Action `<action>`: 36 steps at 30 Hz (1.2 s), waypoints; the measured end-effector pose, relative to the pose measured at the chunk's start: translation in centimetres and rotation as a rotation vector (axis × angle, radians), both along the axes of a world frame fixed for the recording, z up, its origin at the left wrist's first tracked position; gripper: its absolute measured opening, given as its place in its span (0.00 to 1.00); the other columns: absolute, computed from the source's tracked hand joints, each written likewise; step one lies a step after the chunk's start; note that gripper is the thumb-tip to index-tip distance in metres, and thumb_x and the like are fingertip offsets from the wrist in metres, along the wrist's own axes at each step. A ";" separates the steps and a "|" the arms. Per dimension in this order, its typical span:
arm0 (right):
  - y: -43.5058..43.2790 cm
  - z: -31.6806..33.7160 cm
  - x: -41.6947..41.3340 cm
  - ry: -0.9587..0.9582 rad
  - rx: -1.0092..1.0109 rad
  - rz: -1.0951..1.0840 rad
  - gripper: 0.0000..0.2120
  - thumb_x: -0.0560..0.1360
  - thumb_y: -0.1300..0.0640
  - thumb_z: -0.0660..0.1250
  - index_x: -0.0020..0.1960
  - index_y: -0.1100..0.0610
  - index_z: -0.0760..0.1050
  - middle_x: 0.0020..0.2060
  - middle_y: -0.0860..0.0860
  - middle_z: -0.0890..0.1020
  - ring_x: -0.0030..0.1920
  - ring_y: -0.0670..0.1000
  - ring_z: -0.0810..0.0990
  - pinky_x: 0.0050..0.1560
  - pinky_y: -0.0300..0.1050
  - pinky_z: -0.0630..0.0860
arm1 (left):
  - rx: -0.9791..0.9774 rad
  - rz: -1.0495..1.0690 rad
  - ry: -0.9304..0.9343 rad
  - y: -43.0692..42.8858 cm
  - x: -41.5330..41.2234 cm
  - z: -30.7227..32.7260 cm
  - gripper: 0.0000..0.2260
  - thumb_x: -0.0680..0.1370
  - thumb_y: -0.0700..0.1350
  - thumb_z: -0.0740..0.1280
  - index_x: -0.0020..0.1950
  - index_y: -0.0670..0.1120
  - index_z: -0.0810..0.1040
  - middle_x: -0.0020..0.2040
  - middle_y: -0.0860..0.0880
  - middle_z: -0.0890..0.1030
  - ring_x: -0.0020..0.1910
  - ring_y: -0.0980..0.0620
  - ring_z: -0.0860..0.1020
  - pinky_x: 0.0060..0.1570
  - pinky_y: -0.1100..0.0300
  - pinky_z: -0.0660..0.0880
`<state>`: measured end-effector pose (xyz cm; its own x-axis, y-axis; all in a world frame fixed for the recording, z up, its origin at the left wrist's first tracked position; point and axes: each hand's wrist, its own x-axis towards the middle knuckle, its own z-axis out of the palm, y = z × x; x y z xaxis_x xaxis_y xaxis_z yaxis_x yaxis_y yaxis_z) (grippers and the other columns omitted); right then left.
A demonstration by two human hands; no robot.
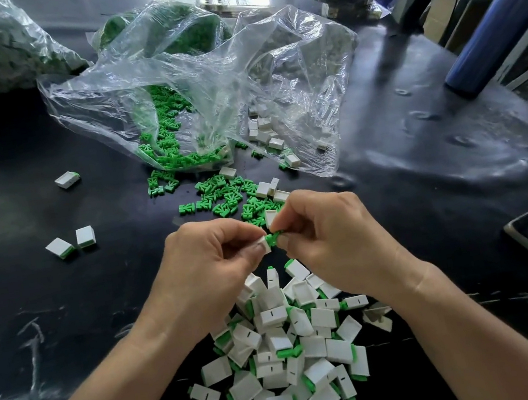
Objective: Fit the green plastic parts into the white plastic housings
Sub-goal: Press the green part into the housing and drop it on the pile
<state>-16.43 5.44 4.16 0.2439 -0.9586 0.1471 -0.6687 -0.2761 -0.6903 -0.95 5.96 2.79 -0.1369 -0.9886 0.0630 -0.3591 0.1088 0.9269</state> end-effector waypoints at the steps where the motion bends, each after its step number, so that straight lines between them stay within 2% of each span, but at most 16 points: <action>1: 0.0 0.1 0.0 0.001 -0.002 -0.004 0.07 0.69 0.65 0.70 0.39 0.54 0.78 0.29 0.41 0.75 0.32 0.43 0.73 0.35 0.33 0.70 | 0.010 -0.003 0.024 0.0 0.0 0.0 0.11 0.70 0.37 0.72 0.38 0.54 0.82 0.29 0.58 0.81 0.28 0.64 0.77 0.32 0.72 0.73; 4: 0.0 0.3 -0.1 -0.091 0.024 -0.027 0.14 0.70 0.64 0.70 0.35 0.46 0.73 0.28 0.43 0.77 0.32 0.44 0.77 0.33 0.32 0.72 | 0.116 -0.026 0.232 -0.2 0.0 0.3 0.09 0.69 0.34 0.71 0.37 0.49 0.82 0.30 0.51 0.82 0.28 0.59 0.78 0.29 0.69 0.73; 5: -0.1 0.4 -0.2 -0.104 0.031 -0.027 0.15 0.70 0.64 0.70 0.35 0.45 0.72 0.28 0.43 0.77 0.33 0.44 0.78 0.33 0.32 0.72 | 0.122 -0.031 0.251 -0.2 0.0 0.4 0.09 0.68 0.34 0.71 0.37 0.49 0.82 0.30 0.51 0.82 0.28 0.59 0.78 0.29 0.69 0.73; 11: 0.1 0.1 0.0 -0.028 0.011 0.020 0.11 0.70 0.66 0.69 0.37 0.51 0.76 0.29 0.42 0.75 0.31 0.42 0.73 0.34 0.31 0.69 | 0.004 -0.012 0.049 -0.1 0.0 0.0 0.11 0.69 0.37 0.73 0.37 0.55 0.82 0.31 0.54 0.83 0.29 0.59 0.79 0.34 0.68 0.76; 13: 0.0 0.1 0.0 -0.102 0.038 0.007 0.13 0.70 0.66 0.70 0.36 0.48 0.75 0.30 0.43 0.77 0.32 0.43 0.77 0.36 0.33 0.74 | 0.028 -0.009 0.088 -0.2 0.0 0.0 0.10 0.69 0.36 0.72 0.37 0.52 0.82 0.30 0.53 0.82 0.28 0.59 0.78 0.32 0.68 0.75; 15: -0.2 0.0 -0.1 -0.210 0.095 0.003 0.16 0.70 0.68 0.70 0.36 0.46 0.74 0.32 0.46 0.81 0.34 0.45 0.81 0.42 0.41 0.79 | 0.057 -0.001 0.156 -0.3 0.2 0.1 0.10 0.70 0.34 0.71 0.37 0.50 0.82 0.30 0.51 0.82 0.29 0.58 0.79 0.32 0.67 0.76; 17: -0.4 0.1 -0.2 -0.308 0.166 0.017 0.15 0.70 0.69 0.69 0.38 0.49 0.75 0.33 0.51 0.82 0.35 0.49 0.82 0.44 0.47 0.80 | 0.067 0.003 0.180 -0.3 0.2 0.2 0.10 0.70 0.34 0.71 0.37 0.50 0.82 0.31 0.49 0.83 0.30 0.56 0.79 0.33 0.65 0.77; 20: -0.4 0.2 -0.4 -0.448 0.268 0.037 0.13 0.69 0.71 0.70 0.40 0.54 0.76 0.32 0.50 0.82 0.34 0.49 0.82 0.42 0.47 0.81 | 0.082 0.005 0.196 -0.3 0.2 0.5 0.09 0.70 0.34 0.71 0.37 0.49 0.82 0.32 0.47 0.83 0.31 0.55 0.79 0.35 0.63 0.78; 24: -0.4 0.4 -0.6 -0.486 0.256 0.076 0.12 0.66 0.71 0.72 0.37 0.54 0.79 0.31 0.50 0.83 0.34 0.47 0.81 0.40 0.42 0.80 | 0.101 -0.024 0.202 -0.3 0.3 0.7 0.07 0.69 0.34 0.72 0.37 0.46 0.82 0.32 0.45 0.82 0.31 0.53 0.78 0.35 0.59 0.77; 27: -0.4 0.8 -0.8 -0.543 0.286 0.117 0.08 0.64 0.65 0.73 0.36 0.53 0.82 0.31 0.51 0.83 0.33 0.46 0.80 0.38 0.36 0.78 | 0.106 -0.033 0.213 -0.2 0.3 0.8 0.06 0.69 0.34 0.72 0.37 0.45 0.82 0.31 0.45 0.82 0.30 0.53 0.78 0.33 0.61 0.77; 29: -0.3 0.9 -0.9 -0.555 0.314 0.137 0.03 0.63 0.60 0.72 0.37 0.53 0.82 0.30 0.52 0.83 0.32 0.46 0.80 0.36 0.36 0.77 | 0.112 -0.038 0.224 -0.2 0.3 0.9 0.06 0.69 0.34 0.72 0.38 0.45 0.82 0.32 0.45 0.82 0.30 0.54 0.78 0.33 0.62 0.77; 33: -0.3 0.6 -0.7 -0.503 0.275 0.104 0.08 0.68 0.65 0.72 0.38 0.53 0.81 0.33 0.54 0.83 0.34 0.47 0.81 0.38 0.39 0.79 | 0.102 -0.025 0.199 -0.2 0.3 0.8 0.06 0.69 0.36 0.72 0.37 0.46 0.82 0.31 0.45 0.82 0.29 0.55 0.78 0.32 0.65 0.77; 36: -0.2 0.5 -0.3 -0.440 0.221 0.083 0.09 0.68 0.65 0.72 0.39 0.52 0.81 0.35 0.55 0.84 0.36 0.49 0.81 0.42 0.43 0.79 | 0.097 -0.022 0.206 -0.2 0.3 0.9 0.06 0.69 0.36 0.72 0.37 0.47 0.82 0.31 0.45 0.82 0.29 0.55 0.78 0.32 0.64 0.77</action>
<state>-16.68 5.28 4.62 0.2812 -0.9584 0.0489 -0.2828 -0.1314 -0.9501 -0.67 5.75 3.66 -0.1523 -0.9883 -0.0030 -0.1601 0.0217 0.9869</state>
